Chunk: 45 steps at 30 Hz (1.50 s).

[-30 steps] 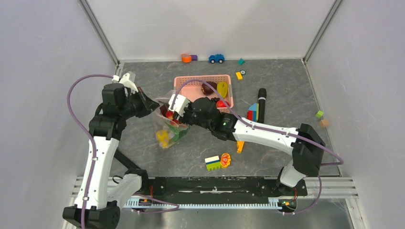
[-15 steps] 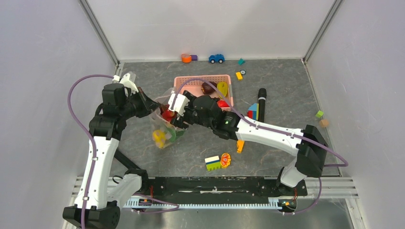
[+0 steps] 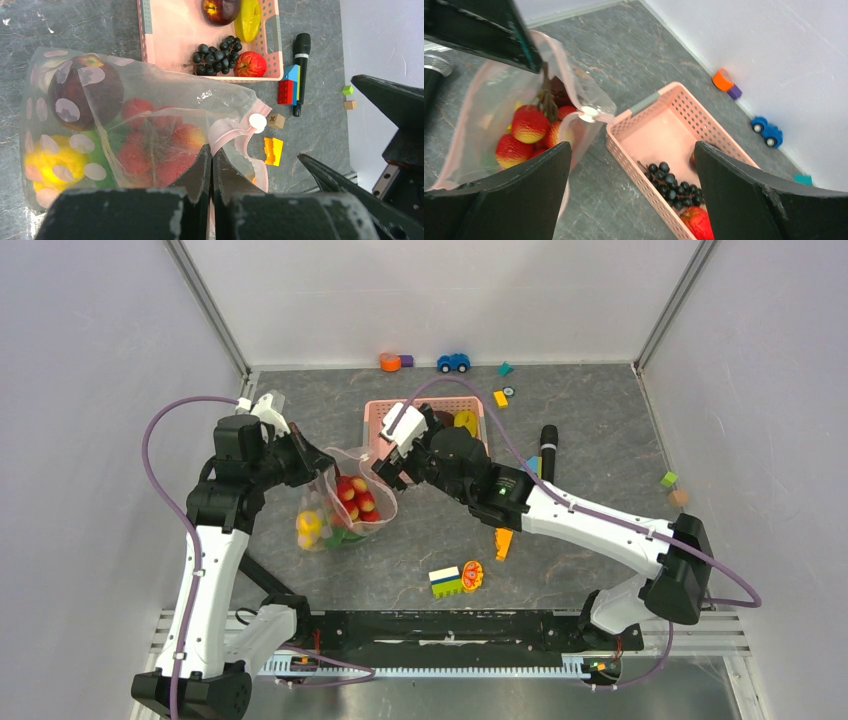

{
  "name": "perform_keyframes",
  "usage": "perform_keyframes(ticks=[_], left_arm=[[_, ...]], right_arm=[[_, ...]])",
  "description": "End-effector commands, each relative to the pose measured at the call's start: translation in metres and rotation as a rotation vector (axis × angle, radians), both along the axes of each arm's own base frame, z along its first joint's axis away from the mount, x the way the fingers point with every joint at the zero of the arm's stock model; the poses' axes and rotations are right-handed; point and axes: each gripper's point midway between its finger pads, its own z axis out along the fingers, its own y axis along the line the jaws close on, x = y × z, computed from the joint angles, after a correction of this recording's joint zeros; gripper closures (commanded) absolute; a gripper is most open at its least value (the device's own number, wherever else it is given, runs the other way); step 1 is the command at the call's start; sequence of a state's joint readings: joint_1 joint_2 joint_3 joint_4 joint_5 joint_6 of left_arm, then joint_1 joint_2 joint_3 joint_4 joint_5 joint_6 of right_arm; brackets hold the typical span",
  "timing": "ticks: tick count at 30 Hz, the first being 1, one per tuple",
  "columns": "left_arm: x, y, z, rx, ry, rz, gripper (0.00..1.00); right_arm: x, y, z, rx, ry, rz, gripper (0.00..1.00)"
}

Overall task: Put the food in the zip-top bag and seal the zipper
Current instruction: Place the fake fruit in the zipper food storage bag, then adjust the zipper food storage bag at the center of the board.

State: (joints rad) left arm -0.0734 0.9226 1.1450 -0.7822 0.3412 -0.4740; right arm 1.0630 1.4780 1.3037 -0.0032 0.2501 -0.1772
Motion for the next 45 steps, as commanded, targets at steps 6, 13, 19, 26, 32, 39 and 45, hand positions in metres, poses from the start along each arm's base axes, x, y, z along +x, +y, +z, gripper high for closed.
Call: perform_keyframes(ticks=[6,13,19,26,32,39,45], left_arm=[[0.005,-0.001,0.018,-0.020,-0.073,0.000,0.98],[0.004,-0.002,0.018,-0.021,-0.074,-0.003,0.98],[0.003,-0.004,0.020,-0.031,-0.080,-0.012,0.98],[0.001,-0.005,0.022,-0.038,-0.090,-0.017,0.98],[-0.001,-0.008,0.025,-0.048,-0.100,-0.037,0.98],[-0.002,-0.010,0.028,-0.057,-0.113,-0.043,0.98],[-0.003,-0.011,0.031,-0.067,-0.133,-0.053,0.98]], right_arm=[[-0.024,-0.003,-0.039,-0.016,0.181,0.111,0.02],[-0.025,0.005,-0.069,-0.034,0.274,0.106,0.05],[-0.011,0.010,-0.094,-0.058,0.351,0.019,0.39],[0.001,0.025,-0.058,0.015,0.310,0.015,1.00],[0.011,0.009,0.041,0.122,0.110,-0.012,1.00],[-0.003,0.007,0.090,0.174,0.035,0.077,1.00],[-0.007,0.006,0.072,0.136,0.059,0.092,1.00]])
